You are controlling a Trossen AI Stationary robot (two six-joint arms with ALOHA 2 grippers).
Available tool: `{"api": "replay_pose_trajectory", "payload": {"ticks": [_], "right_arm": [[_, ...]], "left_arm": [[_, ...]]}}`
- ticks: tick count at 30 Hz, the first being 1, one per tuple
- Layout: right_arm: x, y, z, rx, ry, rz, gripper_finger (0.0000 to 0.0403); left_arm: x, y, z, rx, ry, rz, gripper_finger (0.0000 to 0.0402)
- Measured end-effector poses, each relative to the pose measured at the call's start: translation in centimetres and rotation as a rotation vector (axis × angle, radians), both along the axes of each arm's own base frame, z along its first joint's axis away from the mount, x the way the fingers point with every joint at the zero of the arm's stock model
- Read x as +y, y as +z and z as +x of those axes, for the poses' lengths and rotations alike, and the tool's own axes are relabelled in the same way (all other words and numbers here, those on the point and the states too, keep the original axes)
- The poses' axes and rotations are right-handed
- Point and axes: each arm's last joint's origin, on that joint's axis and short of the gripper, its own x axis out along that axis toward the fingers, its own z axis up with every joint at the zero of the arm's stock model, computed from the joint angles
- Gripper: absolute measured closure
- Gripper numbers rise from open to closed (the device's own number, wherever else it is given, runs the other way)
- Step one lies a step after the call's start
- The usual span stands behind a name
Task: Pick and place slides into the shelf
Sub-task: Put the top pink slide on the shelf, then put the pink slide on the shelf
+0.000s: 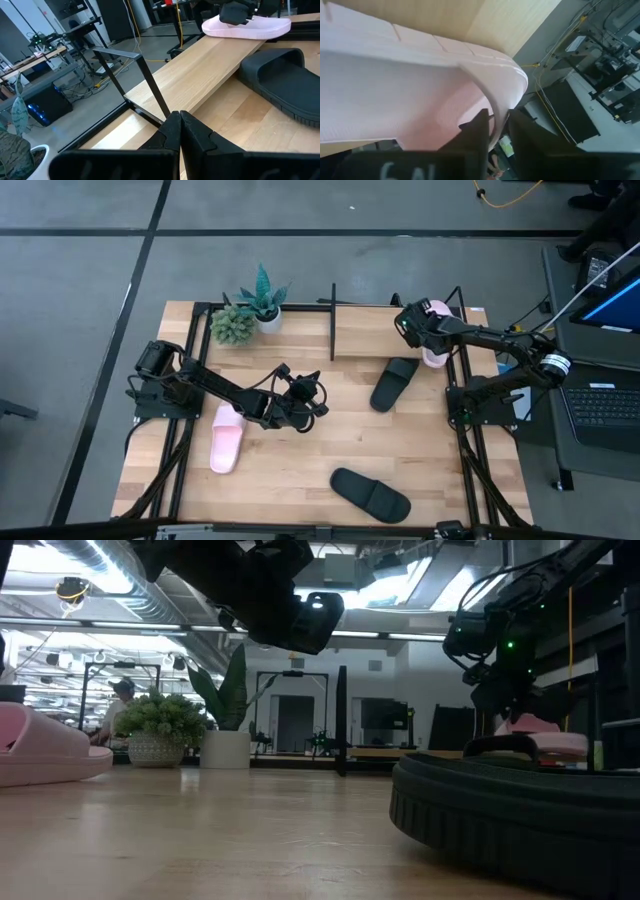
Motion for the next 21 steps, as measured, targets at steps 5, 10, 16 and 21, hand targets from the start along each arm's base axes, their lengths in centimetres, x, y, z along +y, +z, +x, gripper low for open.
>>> {"api": "replay_pose_trajectory", "payload": {"ticks": [5, 10, 16, 21], "right_arm": [[-0.03, 0.01, 0.07, -0.018, 0.001, 0.003, 0.0301], [-0.03, -0.01, 0.09, -0.027, 0.0, 0.005, 0.0286], [-0.19, 0.1, 0.25, -0.074, -0.027, -0.031, 0.0264], [-0.15, 0.19, 0.26, -0.054, -0.041, -0.064, 0.0247]], "left_arm": [[0.0, 0.0, 0.0, 0.0, 0.0, 0.0, 0.0402], [0.0, 0.0, 0.0, 0.0, 0.0, 0.0, 0.0402], [-0.01, -0.01, -0.01, 0.0, -0.001, 0.0, 0.0401], [0.0, 0.0, 0.0, 0.0, 0.0, 0.0, 0.0402]]}}
